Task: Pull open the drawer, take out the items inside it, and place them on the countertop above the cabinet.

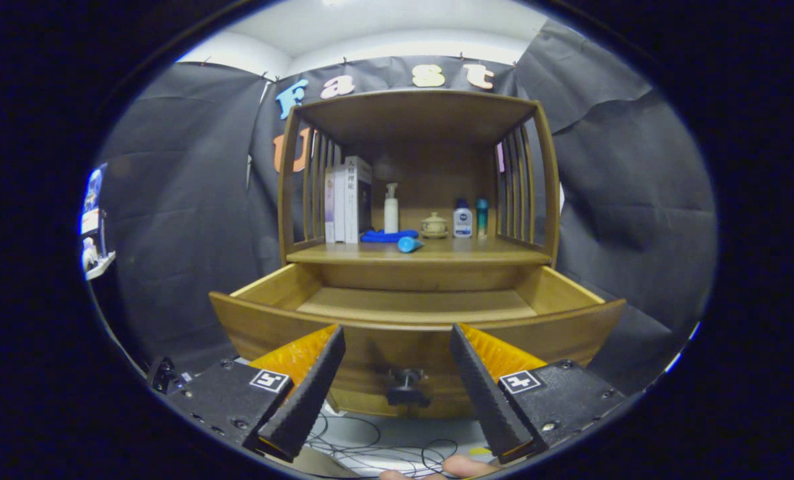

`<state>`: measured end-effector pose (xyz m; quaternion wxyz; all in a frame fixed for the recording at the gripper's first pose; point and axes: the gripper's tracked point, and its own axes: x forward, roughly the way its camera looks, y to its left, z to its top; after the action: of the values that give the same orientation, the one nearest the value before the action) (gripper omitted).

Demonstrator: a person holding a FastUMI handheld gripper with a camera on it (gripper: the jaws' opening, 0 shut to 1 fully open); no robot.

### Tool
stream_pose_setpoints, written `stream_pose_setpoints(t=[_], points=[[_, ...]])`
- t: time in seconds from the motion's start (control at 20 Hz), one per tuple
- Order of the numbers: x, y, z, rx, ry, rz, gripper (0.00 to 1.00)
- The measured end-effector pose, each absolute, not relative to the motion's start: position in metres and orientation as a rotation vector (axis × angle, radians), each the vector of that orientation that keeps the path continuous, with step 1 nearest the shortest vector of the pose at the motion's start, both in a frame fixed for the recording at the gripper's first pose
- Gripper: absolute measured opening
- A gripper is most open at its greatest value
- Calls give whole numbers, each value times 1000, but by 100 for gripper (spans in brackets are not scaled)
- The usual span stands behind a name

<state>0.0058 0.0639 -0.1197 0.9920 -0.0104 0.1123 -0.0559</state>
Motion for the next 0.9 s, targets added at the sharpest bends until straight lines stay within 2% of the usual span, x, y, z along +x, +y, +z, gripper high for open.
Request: stream_pose_setpoints(t=[0.3, 0.9], points=[[13, 50, -162, -9, 282, -160, 100], [40, 41, -184, -26, 289, -245, 98]])
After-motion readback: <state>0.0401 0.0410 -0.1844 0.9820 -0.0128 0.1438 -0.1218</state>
